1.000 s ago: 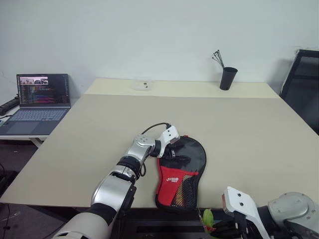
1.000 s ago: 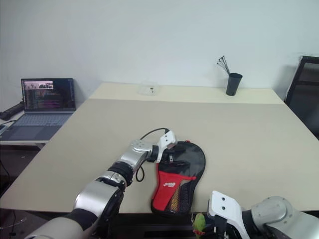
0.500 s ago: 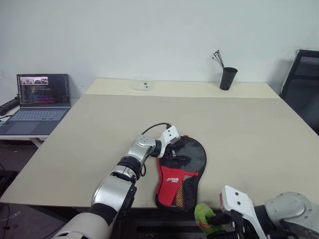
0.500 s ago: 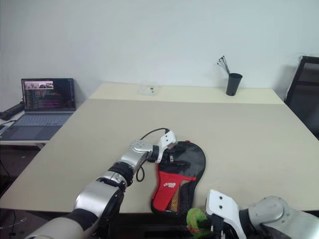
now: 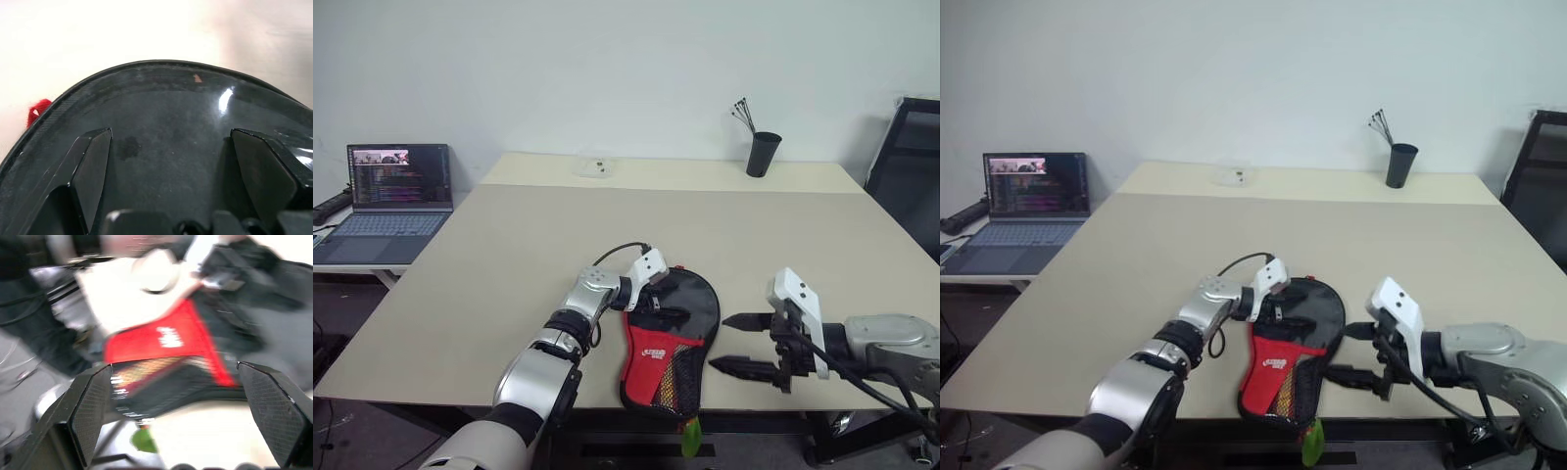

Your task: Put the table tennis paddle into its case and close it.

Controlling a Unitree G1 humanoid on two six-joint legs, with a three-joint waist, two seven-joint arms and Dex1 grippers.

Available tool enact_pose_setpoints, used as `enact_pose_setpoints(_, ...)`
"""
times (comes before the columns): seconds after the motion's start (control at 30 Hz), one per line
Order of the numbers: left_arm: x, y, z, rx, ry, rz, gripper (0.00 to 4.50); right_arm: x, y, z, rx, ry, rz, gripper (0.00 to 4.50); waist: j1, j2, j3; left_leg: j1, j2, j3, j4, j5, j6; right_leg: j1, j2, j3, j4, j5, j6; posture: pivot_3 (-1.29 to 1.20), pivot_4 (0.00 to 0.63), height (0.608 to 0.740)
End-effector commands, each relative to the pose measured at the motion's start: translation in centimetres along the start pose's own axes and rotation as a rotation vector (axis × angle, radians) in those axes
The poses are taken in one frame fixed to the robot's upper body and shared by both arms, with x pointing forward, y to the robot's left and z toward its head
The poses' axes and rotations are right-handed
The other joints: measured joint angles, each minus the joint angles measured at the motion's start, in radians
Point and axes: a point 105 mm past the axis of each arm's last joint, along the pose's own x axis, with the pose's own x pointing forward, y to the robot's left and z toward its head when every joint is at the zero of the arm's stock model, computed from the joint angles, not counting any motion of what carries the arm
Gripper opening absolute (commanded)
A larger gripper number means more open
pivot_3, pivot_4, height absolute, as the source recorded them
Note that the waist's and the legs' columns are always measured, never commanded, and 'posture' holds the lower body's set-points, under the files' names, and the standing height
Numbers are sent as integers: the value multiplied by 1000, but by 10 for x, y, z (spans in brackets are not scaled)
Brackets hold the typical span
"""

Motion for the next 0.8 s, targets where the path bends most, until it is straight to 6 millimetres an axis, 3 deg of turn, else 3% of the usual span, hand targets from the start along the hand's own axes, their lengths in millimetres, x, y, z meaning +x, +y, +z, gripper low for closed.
enact_pose_setpoints(0.03, -27, 10, 21, 51, -93, 24, 4258, 2, -16, 12, -53, -62, -68, 4465, -5, 0, 0, 0, 0, 1, 0, 0, 0, -1, 0, 0, 0, 1, -1, 0, 150, 740)
enact_pose_setpoints(0.23, -90, 8, 34, 72, -177, 147, 4258, 11, -44, 30, -212, -185, -141, 4465, -26, 1, 1, 0, 1, 0, -1, 0, 0, -1, 1, 0, 1, 0, -1, 0, 150, 740)
enact_pose_setpoints(0.37, -128, -11, 19, 29, -156, 265, 4258, 19, -59, 32, -233, -190, -98, 4465, -29, 2, 1, 1, 1, 0, -1, 0, 0, 0, 1, 1, 1, 0, -1, 0, 150, 740)
enact_pose_setpoints(0.5, -154, -31, 4, -36, -142, 380, 4258, 21, -74, 37, -251, -203, -85, 4465, -26, 4, 2, 1, 1, 0, 0, 0, 0, 0, 0, 1, 1, 0, -1, 0, 150, 740)
enact_pose_setpoints(0.63, -158, -42, 3, -56, -152, 446, 4258, 12, -98, 35, -250, -188, -109, 4465, -11, 4, 2, 1, 1, 0, 0, 0, 0, 1, -2, -2, 1, -2, -3, 0, 150, 740)
enact_pose_setpoints(0.8, -147, -41, 2, -44, -135, 450, 4258, -5, -123, 42, -268, -181, -183, 4465, -7, 4, 3, 1, 1, 4, 0, 1, 1, 1, -3, -1, 1, -3, -8, 0, 150, 740)
